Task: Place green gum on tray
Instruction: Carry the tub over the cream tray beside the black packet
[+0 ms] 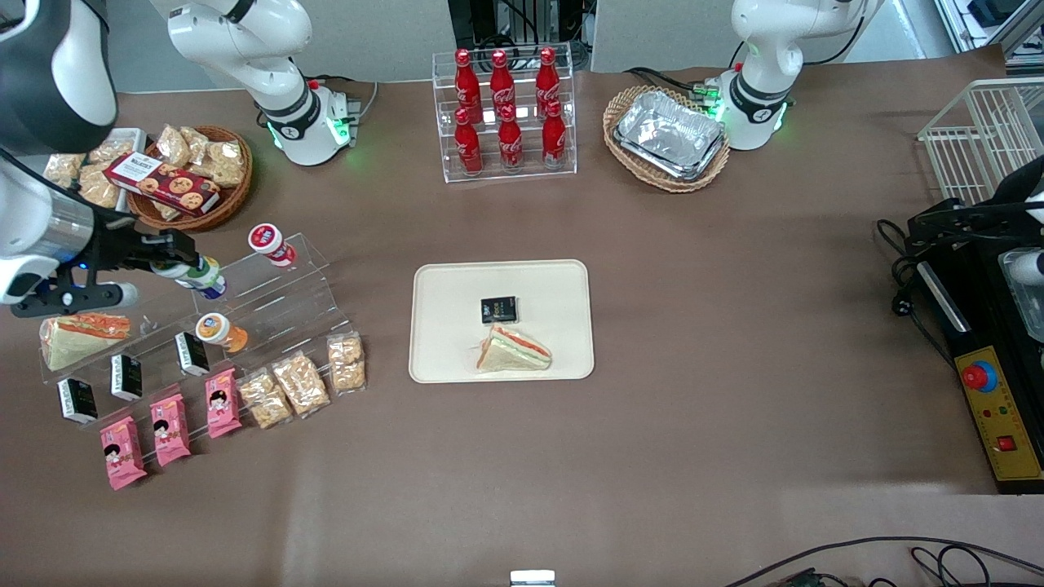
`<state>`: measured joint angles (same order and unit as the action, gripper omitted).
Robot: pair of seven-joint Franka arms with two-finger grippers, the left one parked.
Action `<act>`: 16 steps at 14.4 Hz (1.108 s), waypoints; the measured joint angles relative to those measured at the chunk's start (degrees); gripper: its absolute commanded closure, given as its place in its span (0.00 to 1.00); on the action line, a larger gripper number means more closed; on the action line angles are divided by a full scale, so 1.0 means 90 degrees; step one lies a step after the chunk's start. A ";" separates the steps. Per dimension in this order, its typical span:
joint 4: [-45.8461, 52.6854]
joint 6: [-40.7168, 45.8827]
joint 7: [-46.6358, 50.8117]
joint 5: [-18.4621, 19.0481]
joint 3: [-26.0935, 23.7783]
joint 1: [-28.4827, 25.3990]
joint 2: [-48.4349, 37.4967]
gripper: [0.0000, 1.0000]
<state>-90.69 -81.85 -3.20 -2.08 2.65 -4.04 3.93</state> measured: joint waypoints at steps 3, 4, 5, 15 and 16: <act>0.0256 0.0192 0.0558 -0.0183 -0.0070 -0.0221 0.0049 0.74; 0.0278 0.0193 0.0944 -0.0229 -0.0097 -0.0453 0.0067 0.74; 0.0283 0.0192 0.1338 -0.0244 -0.0128 -0.0732 0.0091 0.74; -0.1309 -0.2679 0.3504 -0.0558 -0.0190 -0.2595 0.0779 0.74; -0.1635 -0.3132 0.3643 -0.0559 -0.0190 -0.2747 0.0806 0.74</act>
<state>-105.41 -110.03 29.58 -7.11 0.94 -28.76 11.19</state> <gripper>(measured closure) 0.405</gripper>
